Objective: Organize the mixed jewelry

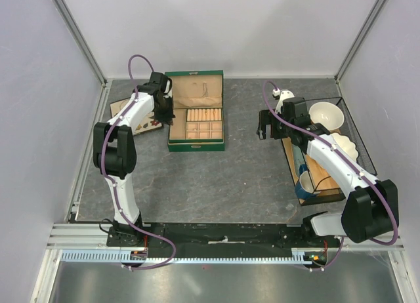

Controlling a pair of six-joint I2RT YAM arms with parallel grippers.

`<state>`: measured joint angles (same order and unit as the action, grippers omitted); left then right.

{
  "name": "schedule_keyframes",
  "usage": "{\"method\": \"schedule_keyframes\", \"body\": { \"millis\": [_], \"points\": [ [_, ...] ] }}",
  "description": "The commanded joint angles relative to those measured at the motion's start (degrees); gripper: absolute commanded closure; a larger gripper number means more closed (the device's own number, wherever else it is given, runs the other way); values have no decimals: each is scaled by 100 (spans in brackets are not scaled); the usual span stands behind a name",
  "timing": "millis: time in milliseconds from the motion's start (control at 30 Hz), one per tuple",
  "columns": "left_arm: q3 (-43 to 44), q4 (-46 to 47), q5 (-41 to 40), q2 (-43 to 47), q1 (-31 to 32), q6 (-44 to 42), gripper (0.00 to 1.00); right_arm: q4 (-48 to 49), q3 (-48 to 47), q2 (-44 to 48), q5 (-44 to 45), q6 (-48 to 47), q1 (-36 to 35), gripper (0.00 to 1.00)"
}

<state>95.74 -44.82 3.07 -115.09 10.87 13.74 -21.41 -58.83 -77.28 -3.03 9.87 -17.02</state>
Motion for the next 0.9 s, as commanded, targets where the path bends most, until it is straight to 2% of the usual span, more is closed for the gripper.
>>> {"method": "schedule_keyframes", "body": {
  "millis": [0, 300, 500, 667, 867],
  "points": [
    [208, 140, 159, -128, 64, -38, 98, 199, 12, 169, -40, 50, 23, 2],
    [199, 140, 176, -154, 81, -90, 98, 216, 47, 186, -66, 68, 32, 2],
    [243, 43, 194, -119, 73, -169, 87, 216, 47, 169, -84, 77, 58, 2],
    [261, -27, 71, -67, 73, -231, 73, 216, 47, 178, -119, 94, 49, 2],
    [269, -27, -17, 13, 82, -328, 68, 242, 73, 213, -128, 103, 49, 2]
  ]
}}
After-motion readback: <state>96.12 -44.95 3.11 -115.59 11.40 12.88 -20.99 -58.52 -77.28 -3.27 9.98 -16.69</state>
